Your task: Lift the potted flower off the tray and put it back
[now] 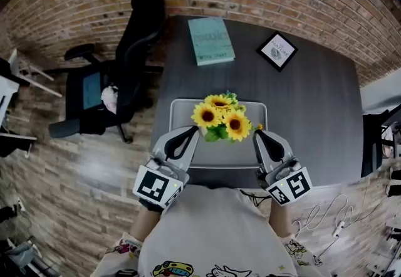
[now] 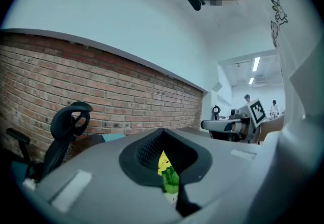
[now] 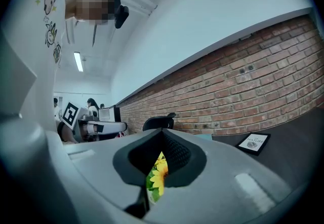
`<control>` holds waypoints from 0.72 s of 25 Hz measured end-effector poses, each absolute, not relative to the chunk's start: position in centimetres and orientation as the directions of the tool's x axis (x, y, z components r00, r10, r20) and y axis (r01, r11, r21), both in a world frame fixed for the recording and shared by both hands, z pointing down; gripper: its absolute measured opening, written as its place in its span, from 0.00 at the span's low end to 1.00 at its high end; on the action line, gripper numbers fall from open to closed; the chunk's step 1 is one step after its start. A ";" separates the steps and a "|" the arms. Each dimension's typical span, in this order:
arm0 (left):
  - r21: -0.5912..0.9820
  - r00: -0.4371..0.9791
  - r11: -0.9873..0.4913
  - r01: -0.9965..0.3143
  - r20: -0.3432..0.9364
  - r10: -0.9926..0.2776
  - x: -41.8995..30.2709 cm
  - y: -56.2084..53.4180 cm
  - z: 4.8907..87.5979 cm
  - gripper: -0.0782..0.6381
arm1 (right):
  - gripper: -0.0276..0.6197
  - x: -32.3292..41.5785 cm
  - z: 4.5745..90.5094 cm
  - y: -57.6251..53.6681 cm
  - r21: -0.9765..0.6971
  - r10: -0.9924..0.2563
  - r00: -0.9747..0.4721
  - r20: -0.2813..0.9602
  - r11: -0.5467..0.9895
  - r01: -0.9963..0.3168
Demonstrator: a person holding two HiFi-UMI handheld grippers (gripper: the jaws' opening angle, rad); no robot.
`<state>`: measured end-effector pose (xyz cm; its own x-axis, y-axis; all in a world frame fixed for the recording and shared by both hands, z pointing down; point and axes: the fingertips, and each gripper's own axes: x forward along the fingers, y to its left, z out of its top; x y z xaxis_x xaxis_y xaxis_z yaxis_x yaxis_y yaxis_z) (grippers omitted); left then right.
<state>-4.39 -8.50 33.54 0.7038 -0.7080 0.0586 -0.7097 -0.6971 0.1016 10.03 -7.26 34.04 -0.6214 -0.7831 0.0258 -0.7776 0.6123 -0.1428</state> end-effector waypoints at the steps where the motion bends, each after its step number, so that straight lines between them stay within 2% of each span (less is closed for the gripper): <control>1: 0.102 0.703 -0.696 -0.710 0.060 -0.709 -4.4 -8.5 33.6 0.12 | 0.04 10.1 34.0 -7.3 -0.143 -0.787 -0.616 0.025 0.607 -0.781; 18: 0.097 0.682 -0.675 -0.731 0.079 -0.727 -5.7 -8.5 33.9 0.12 | 0.04 10.6 33.8 -8.3 -0.157 -0.817 -0.576 0.020 0.566 -0.809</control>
